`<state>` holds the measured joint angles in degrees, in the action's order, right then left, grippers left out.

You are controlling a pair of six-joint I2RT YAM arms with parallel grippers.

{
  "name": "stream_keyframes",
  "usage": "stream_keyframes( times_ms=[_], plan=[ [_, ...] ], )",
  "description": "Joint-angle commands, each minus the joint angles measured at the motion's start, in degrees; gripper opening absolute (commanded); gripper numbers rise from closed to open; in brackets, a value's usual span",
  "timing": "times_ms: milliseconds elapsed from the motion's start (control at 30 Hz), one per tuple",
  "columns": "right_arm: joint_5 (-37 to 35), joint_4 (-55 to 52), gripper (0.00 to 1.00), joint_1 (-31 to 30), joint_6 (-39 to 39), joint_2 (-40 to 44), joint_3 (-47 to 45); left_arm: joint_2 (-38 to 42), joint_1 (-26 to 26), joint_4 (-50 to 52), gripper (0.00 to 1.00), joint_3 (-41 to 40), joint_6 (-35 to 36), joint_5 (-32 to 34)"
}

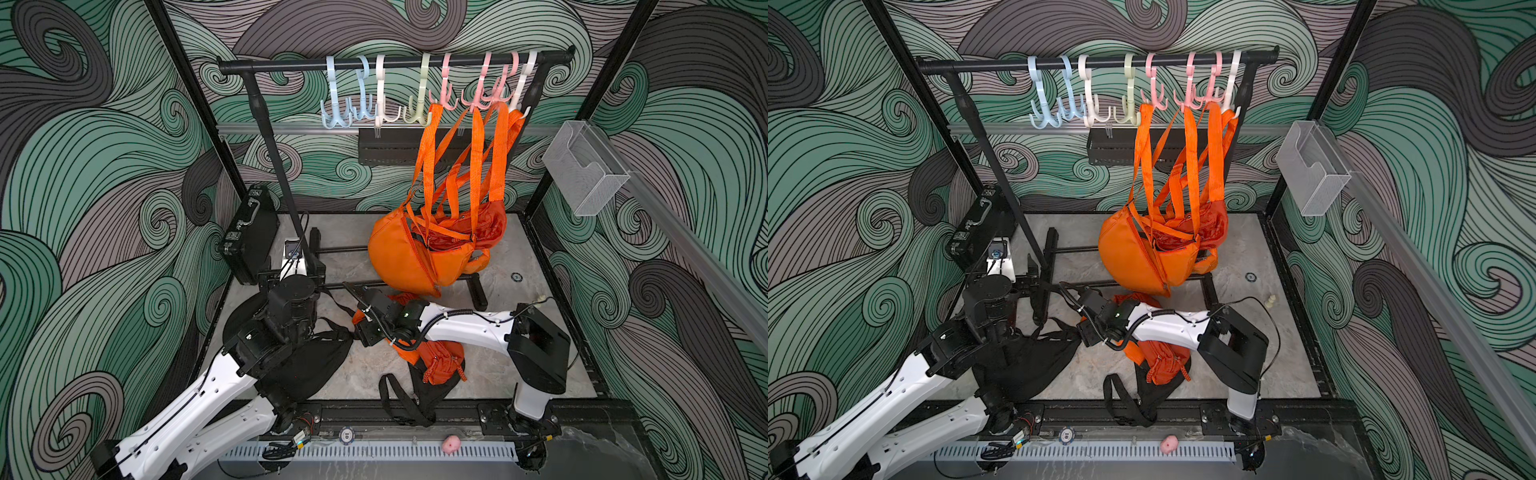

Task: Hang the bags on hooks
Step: Pick up the bag from the bag.

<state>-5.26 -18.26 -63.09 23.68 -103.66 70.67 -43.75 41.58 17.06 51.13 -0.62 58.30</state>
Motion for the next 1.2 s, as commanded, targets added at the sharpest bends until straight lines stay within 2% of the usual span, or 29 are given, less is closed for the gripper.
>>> stream_keyframes(
  times_ms=[0,100,367,500,567,733,833,933,1033,1167],
  plan=[
    [-9.1,-1.5,0.66,0.1,-8.8,-0.6,2.7,1.4,-1.0,-2.4,0.95,-0.2,-0.1,2.0],
    [-11.3,-5.1,0.67,-0.1,-13.1,-3.8,5.2,2.3,-1.9,-2.4,0.95,-0.3,-0.5,1.9],
    [-6.3,-6.6,0.68,-0.7,-21.2,-8.4,6.3,2.6,-2.4,-2.2,0.95,-0.2,-0.9,1.0],
    [-4.9,-8.8,0.67,-0.8,-22.5,-10.2,6.8,2.6,-2.6,-2.1,0.95,-0.3,-0.9,0.7],
    [-5.0,-10.1,0.58,-0.7,-22.4,-10.7,7.1,2.5,-2.6,-2.1,0.95,-0.3,-0.9,0.6],
    [-5.4,-11.4,0.16,-0.5,-22.4,-7.0,6.7,2.1,-2.6,-1.9,0.95,-0.2,-1.0,0.0],
    [-5.1,-13.5,0.02,-0.4,-22.9,-1.7,8.1,1.7,-2.6,-1.9,0.95,-0.2,-1.1,-0.9],
    [-1.8,-14.3,0.0,0.4,-23.7,6.8,9.5,2.0,-2.6,-2.1,0.95,-0.6,-1.1,-4.9],
    [1.2,-15.3,0.0,2.4,-23.8,14.6,11.5,2.6,-2.6,-2.4,0.95,-1.2,-0.9,-11.7],
    [7.3,-18.8,0.0,5.7,-24.2,21.6,15.7,3.6,-2.5,-2.6,0.95,-1.7,0.2,-25.8]
  ],
)
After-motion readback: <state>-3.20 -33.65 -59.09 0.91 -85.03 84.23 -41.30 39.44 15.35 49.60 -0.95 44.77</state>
